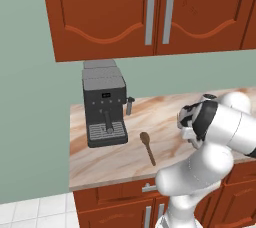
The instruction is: Take the fork and place it on the left side of the plate. Then take the spoon and place it on the right side of the plate. Make sure they're directly next to the plate.
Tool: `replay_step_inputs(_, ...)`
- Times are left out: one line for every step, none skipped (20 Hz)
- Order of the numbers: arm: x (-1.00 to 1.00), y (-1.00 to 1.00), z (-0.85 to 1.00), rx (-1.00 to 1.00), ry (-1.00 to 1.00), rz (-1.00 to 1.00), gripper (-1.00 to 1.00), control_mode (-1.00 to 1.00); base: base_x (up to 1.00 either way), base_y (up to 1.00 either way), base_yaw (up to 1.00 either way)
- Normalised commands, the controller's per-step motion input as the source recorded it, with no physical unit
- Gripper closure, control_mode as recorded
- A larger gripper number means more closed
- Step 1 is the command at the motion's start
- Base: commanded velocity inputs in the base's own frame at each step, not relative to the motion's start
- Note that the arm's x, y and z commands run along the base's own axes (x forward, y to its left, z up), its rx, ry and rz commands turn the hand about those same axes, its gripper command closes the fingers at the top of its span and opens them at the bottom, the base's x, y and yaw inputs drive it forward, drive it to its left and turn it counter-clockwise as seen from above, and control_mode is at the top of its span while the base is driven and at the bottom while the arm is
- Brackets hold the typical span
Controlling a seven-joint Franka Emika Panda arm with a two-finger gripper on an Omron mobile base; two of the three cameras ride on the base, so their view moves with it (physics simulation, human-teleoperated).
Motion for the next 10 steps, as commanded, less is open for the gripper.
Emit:
replay_step_inputs(0.0, 0.0, -0.48, 0.0, 0.0, 0.01, 1.0, -1.0, 0.0, 0.0, 0.0)
replay_step_inputs(0.0, 0.0, -0.47, 0.0, 0.0, 0.02, 1.0, -1.0, 0.0, 0.0, 0.0)
replay_step_inputs(0.0, 0.03, -0.46, 0.0, 0.0, 0.02, 1.0, -1.0, 0.0, 0.0, 0.0)
replay_step_inputs(0.0, 0.08, -0.47, 0.0, 0.0, 0.02, 1.0, -1.0, 0.0, 0.0, 0.0)
replay_step_inputs(0.0, 0.14, -0.45, 0.0, 0.0, 0.04, 1.0, -1.0, 0.0, 0.0, 0.0)
replay_step_inputs(0.0, 0.16, -0.43, 0.0, 0.0, 0.06, 1.0, -1.0, 0.0, 0.0, 0.0)
replay_step_inputs(-0.03, 0.14, -0.38, 0.0, -0.01, 0.05, 1.0, -1.0, 0.0, 0.0, 0.0)
replay_step_inputs(-0.06, 0.14, -0.31, 0.0, -0.04, 0.05, 1.0, -1.0, 0.0, 0.0, 0.0)
replay_step_inputs(-0.13, 0.18, -0.2, 0.0, -0.07, 0.05, 1.0, -1.0, 0.0, 0.0, 0.0)
replay_step_inputs(-0.22, 0.18, -0.16, 0.0, -0.09, 0.06, 1.0, -1.0, 0.0, 0.0, 0.0)
